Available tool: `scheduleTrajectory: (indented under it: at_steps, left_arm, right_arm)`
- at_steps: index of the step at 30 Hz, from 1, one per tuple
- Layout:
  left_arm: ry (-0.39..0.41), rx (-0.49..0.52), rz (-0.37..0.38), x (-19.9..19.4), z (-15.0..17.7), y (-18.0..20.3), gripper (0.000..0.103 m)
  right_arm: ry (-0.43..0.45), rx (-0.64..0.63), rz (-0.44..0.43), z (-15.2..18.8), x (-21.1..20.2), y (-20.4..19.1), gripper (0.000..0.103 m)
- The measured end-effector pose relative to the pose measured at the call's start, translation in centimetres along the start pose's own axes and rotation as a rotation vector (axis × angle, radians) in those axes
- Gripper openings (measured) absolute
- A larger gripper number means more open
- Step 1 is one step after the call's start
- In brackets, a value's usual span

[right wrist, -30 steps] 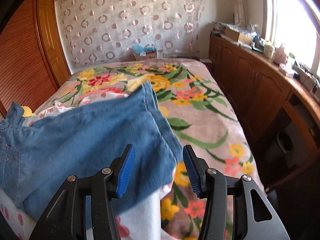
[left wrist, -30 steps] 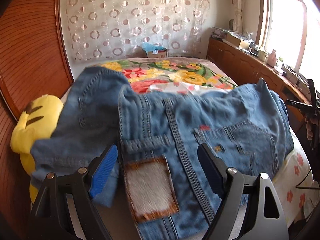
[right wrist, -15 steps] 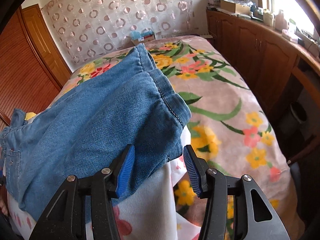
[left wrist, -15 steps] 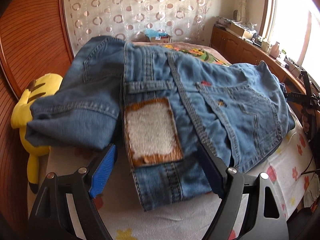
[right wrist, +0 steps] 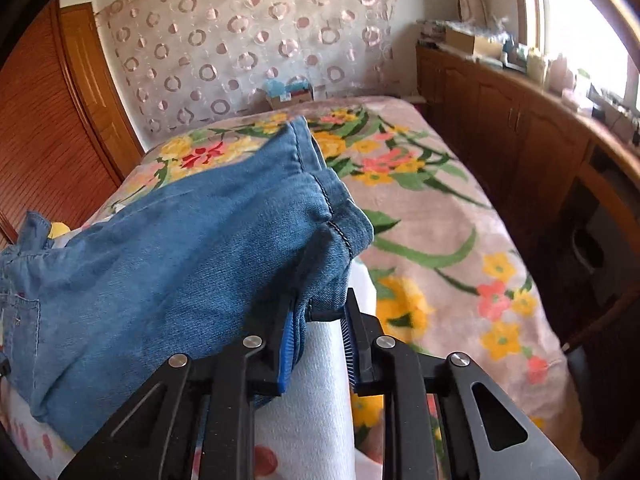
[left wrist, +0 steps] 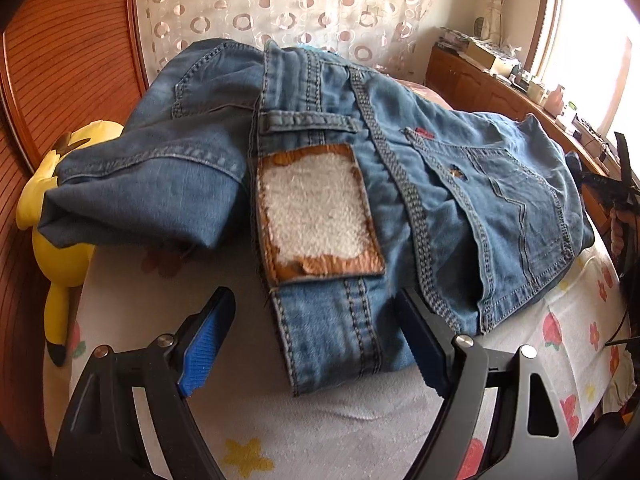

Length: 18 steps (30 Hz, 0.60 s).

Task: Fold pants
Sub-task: 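Grasp the leg hem with the right gripper while the left gripper grasps the waist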

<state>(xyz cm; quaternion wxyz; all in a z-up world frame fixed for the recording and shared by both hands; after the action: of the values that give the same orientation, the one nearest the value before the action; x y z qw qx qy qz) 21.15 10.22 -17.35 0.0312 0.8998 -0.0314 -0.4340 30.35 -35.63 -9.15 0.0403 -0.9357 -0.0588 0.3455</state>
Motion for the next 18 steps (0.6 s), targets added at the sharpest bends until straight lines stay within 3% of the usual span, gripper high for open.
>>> scheduleTrajectory:
  at_steps: [4, 7, 10, 12, 18]
  left_arm:
    - [0.002, -0.009, 0.02, -0.1, 0.7, -0.2, 0.081]
    - [0.003, -0.027, 0.066, 0.1, 1.0, -0.2, 0.062]
    - [0.031, -0.022, 0.051, -0.2, 1.0, -0.3, 0.044]
    - [0.063, -0.037, 0.061, -0.9, 0.7, -0.5, 0.023]
    - [0.121, 0.034, 0.025, -3.0, -0.6, 0.3, 0.016]
  right_arm:
    - [0.072, -0.01, 0.005, -0.7, -2.3, -0.7, 0.02]
    - [0.094, -0.03, 0.008, -0.8, -3.3, -1.5, 0.02]
    - [0.105, -0.046, 0.012, -0.3, -3.8, -2.0, 0.02]
    - [0.111, -0.057, 0.016, -0.1, -4.0, -2.1, 0.02]
    - [0.149, -0.078, 0.019, -0.8, -5.1, -2.0, 0.02]
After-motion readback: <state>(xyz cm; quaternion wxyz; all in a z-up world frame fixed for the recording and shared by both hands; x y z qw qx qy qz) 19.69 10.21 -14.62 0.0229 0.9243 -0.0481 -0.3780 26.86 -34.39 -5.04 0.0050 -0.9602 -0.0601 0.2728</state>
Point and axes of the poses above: each gripper's, at about its wrist camera, not at the fingertips, and x roughly the way its jaws point, y to its right, z to its underside, the point moved 5 cm from there along x, roughly the way its jaws point
